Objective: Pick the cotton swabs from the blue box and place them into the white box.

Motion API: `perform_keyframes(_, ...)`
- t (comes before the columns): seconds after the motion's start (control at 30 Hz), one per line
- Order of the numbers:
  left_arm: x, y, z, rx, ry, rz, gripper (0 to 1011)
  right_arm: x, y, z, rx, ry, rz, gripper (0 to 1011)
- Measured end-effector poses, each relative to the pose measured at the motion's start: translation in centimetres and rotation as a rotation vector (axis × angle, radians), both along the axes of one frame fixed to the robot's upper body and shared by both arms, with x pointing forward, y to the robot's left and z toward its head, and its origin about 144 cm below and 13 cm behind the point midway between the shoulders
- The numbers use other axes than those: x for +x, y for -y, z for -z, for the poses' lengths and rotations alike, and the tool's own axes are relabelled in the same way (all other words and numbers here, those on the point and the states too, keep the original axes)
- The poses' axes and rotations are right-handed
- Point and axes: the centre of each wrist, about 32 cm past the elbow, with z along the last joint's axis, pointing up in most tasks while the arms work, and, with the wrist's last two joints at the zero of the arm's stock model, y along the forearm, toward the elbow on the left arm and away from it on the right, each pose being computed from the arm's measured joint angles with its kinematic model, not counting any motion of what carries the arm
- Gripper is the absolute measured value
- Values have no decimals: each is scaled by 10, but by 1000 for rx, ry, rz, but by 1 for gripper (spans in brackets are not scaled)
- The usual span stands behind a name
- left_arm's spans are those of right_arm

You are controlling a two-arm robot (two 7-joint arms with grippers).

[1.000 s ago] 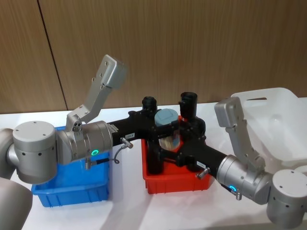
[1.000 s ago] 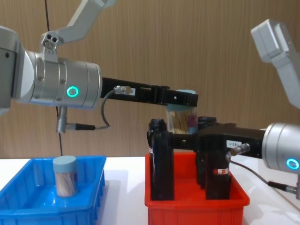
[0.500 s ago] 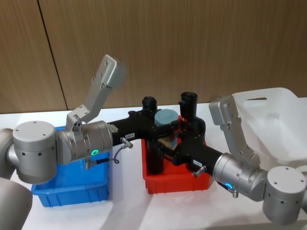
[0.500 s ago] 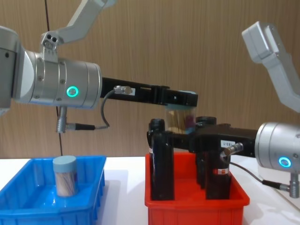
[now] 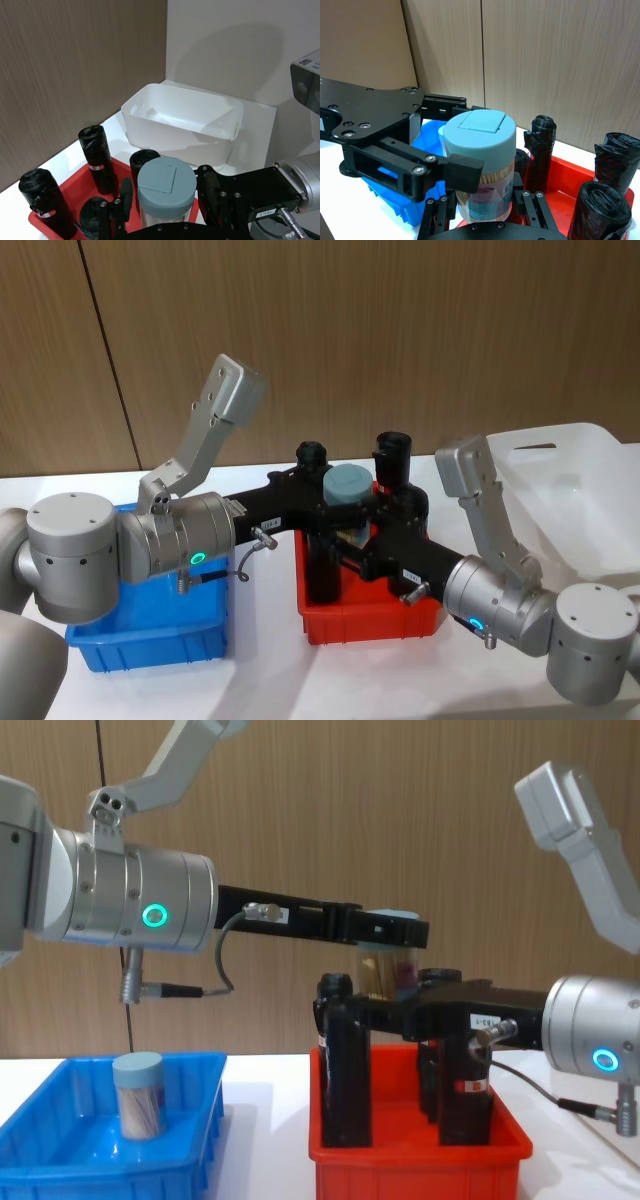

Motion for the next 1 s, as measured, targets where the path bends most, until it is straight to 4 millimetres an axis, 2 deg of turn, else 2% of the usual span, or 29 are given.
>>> perform_keyframes(0.17, 0, 0, 0, 0, 0, 0, 1004, 0, 0, -1, 1, 1, 1, 630)
perform_keyframes(0.6, 0, 0, 0, 0, 0, 1, 1004, 0, 2, -1, 5, 4, 13, 630)
perform_keyframes(1.0, 0, 0, 0, 0, 0, 0, 1004, 1, 23, 2, -4, 1, 109, 630)
